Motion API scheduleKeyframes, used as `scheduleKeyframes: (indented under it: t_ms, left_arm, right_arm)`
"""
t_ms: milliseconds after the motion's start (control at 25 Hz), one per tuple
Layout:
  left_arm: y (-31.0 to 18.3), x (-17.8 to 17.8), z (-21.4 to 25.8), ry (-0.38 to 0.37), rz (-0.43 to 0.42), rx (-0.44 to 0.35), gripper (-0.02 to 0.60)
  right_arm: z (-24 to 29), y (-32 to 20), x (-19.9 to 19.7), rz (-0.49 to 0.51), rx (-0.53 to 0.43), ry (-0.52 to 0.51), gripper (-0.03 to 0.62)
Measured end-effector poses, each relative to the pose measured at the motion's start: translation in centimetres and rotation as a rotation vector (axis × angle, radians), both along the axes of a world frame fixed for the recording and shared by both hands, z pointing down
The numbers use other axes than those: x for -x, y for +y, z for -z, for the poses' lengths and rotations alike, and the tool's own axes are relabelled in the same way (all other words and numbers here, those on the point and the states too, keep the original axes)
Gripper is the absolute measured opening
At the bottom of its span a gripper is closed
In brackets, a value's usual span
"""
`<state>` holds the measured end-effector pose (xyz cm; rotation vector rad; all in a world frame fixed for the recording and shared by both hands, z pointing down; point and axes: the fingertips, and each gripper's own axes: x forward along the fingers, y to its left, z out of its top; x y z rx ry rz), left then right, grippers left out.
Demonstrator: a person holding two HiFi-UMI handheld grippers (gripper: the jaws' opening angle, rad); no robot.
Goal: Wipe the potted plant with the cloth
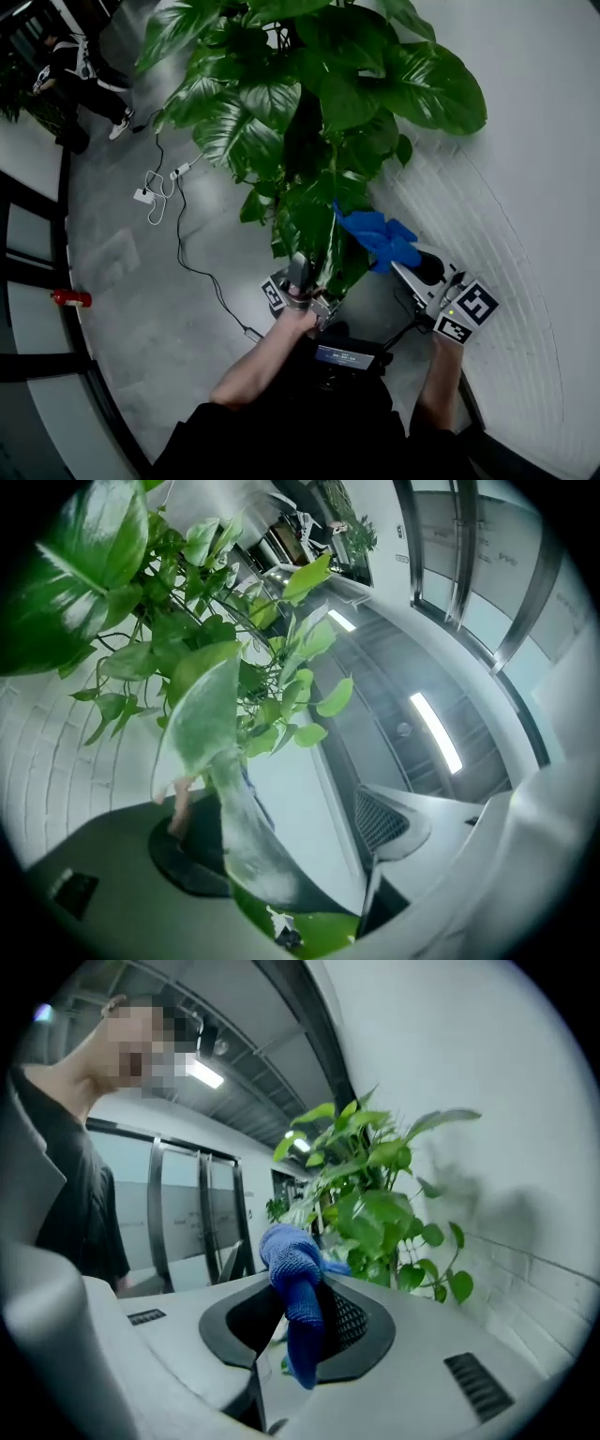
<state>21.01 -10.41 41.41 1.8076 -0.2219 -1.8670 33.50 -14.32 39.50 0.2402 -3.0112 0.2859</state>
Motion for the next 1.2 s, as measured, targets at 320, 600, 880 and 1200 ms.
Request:
scheduleKeyframes:
  t_ms: [320, 600, 880, 1200]
  left_arm:
    - [0.0, -2.0, 0.4, -0.001, 0.01, 0.001, 0.402]
    - [0.3, -1.8, 1.3, 0.024, 0.009, -0.02, 0.402]
    - [0.6, -1.6, 0.8, 0.034, 0.026, -0.013, 0.402]
    - [0.9, -2.0, 0.3, 0.019, 0.032, 0.007, 0.402]
  right_arm:
    - [10.2, -4.0, 0.9, -0.177, -0.275, -0.158, 0.092]
    - [1.7, 0.1, 5.6, 0.11, -0.081, -0.163, 0.092]
    - [-1.7, 5.8, 2.5, 0.248, 0.13, -0.316, 0.092]
    - [0.0, 6.4, -4.0, 0.193, 0.11, -0.345, 0.092]
